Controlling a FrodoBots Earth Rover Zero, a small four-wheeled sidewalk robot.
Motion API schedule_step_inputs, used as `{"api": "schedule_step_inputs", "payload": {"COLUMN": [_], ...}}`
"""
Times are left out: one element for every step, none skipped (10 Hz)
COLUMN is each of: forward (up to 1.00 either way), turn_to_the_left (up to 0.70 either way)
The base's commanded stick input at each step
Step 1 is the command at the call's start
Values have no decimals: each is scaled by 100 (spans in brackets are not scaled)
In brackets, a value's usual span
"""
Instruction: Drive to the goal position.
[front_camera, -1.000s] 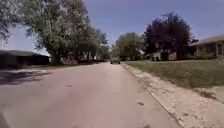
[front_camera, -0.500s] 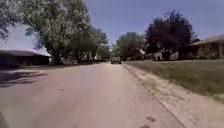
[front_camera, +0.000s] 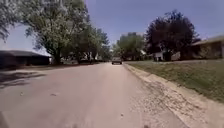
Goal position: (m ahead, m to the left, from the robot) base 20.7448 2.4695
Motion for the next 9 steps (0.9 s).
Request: {"api": "schedule_step_inputs", "payload": {"forward": [70, 70, 70, 70, 70, 70, 70, 70, 70], "turn_to_the_left": [0, 0, 0, 0, 0, 0, 0, 0, 0]}}
